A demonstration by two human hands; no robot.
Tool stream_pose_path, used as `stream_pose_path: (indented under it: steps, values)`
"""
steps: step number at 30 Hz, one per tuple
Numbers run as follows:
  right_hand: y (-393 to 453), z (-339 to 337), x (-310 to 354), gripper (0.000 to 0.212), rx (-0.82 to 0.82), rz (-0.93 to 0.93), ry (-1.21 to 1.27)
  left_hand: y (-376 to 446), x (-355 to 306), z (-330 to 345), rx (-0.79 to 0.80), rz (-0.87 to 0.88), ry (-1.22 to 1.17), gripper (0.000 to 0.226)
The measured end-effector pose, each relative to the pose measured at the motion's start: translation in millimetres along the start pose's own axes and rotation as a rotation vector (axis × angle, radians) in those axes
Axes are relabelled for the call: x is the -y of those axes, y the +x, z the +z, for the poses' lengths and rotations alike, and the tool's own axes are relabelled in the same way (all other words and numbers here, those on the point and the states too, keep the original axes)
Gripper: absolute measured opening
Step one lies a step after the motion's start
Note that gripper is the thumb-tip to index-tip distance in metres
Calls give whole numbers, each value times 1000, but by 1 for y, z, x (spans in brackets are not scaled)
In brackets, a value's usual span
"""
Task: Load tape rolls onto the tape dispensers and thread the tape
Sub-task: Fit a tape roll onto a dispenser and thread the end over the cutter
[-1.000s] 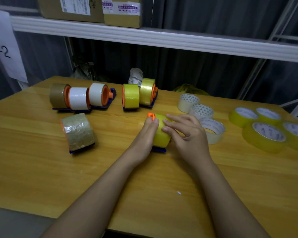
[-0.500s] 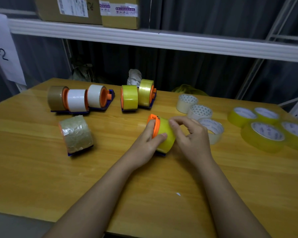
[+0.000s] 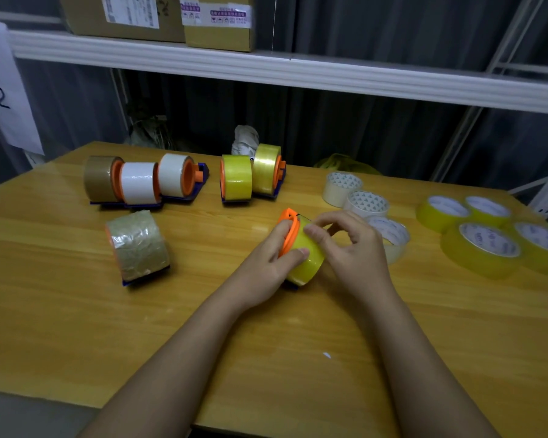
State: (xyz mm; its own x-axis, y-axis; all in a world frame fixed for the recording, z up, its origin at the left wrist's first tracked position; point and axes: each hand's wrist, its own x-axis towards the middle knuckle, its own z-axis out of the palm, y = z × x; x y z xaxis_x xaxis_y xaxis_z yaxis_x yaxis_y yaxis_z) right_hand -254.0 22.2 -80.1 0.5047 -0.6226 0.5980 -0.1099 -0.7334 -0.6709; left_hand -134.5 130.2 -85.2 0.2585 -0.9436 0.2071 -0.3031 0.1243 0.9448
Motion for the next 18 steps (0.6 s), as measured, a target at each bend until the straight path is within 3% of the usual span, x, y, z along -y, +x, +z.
stream_pose_path:
  steps: [3, 6, 10, 14, 18]
  values:
    - [1, 1, 1, 13, -19, 20, -13, -1, -2, 0, 2, -1, 12, 30]
    - [2, 3, -2, 17, -61, 39, -92, 0, 0, 1, 6, -24, 59, 53]
    - [2, -2, -4, 13, -86, 110, 19, -1, 1, 1, 10, 0, 35, 41]
    - [-1, 2, 1, 6, -38, -69, -27, 0, 0, 0, -18, 45, 33, 34]
    - [1, -2, 1, 8, -33, -108, 15, -3, -5, 5, -30, 90, 119, 32]
